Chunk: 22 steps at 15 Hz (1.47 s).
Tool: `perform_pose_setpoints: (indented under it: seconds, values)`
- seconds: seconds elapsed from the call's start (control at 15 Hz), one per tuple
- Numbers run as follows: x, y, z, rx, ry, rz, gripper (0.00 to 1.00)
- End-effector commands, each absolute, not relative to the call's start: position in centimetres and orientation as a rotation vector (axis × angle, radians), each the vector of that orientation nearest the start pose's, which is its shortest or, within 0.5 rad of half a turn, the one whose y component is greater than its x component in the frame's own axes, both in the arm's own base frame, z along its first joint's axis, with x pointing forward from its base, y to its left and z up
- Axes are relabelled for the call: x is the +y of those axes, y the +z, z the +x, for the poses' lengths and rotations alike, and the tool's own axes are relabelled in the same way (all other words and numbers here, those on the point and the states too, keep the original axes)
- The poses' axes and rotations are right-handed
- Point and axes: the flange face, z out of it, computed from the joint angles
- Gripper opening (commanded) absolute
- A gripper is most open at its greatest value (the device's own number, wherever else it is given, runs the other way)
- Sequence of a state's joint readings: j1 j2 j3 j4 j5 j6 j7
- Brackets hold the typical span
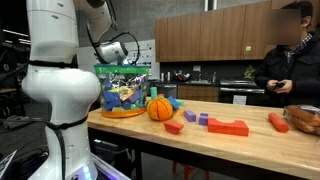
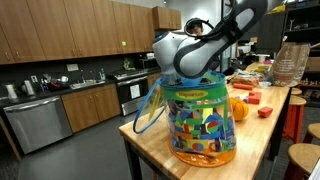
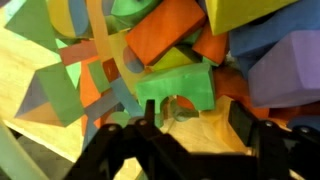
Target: Remove a light orange block from the clear bag and put it on the table
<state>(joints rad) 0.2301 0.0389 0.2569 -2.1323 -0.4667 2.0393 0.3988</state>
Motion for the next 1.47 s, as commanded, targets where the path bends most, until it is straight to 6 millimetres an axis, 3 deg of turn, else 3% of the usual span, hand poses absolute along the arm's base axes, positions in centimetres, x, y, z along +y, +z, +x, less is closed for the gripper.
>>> perform_pose_setpoints:
  seconds: [0.0, 0.6, 0.67, 0.73, 0.87, 1.4]
  values:
    - [22.8, 38.5, 48.5, -0.582, -0.094, -3.500, 0.76]
    - [22.8, 38.5, 48.5, -0.582, -0.093, -3.500, 0.76]
    - [22.8, 38.5, 48.5, -0.582, -0.093, -3.500, 0.94]
    - [22.9, 38.8, 48.2, -0.579, -0.082, -3.510, 0.94]
    - [23.1, 40.1, 47.4, -0.576, -0.118, -3.532, 1.00]
    - [24.1, 46.3, 43.5, -0.491, -0.285, -3.612, 1.00]
